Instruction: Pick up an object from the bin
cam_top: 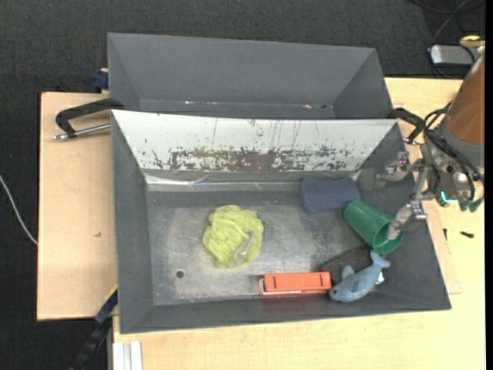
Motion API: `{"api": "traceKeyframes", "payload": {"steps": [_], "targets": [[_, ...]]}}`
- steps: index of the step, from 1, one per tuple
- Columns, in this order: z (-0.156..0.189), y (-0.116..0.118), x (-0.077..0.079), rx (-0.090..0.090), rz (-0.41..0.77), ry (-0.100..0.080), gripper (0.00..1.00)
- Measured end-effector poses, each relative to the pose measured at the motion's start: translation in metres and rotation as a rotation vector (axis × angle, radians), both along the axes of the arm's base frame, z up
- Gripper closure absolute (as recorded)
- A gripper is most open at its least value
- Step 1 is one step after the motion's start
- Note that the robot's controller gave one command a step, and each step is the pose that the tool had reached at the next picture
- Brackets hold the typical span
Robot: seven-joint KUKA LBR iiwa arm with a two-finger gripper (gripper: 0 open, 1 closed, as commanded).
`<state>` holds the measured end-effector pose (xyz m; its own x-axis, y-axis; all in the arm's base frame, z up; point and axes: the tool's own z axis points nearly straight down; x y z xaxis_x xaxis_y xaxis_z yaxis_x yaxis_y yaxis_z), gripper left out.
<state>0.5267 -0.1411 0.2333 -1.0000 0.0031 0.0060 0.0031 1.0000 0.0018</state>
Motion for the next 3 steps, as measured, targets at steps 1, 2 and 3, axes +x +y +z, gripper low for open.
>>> {"api": "traceKeyframes", "payload": {"steps": [1, 2, 3], "targets": [[0.004, 0.001, 0.002, -0.002, 0.002, -0.008, 0.0], [-0.043, 0.0, -0.007, -0.002, 0.142, -0.01, 0.0], [-0.071, -0.005, -0.032, 0.0, 0.46, -0.007, 0.0]]}}
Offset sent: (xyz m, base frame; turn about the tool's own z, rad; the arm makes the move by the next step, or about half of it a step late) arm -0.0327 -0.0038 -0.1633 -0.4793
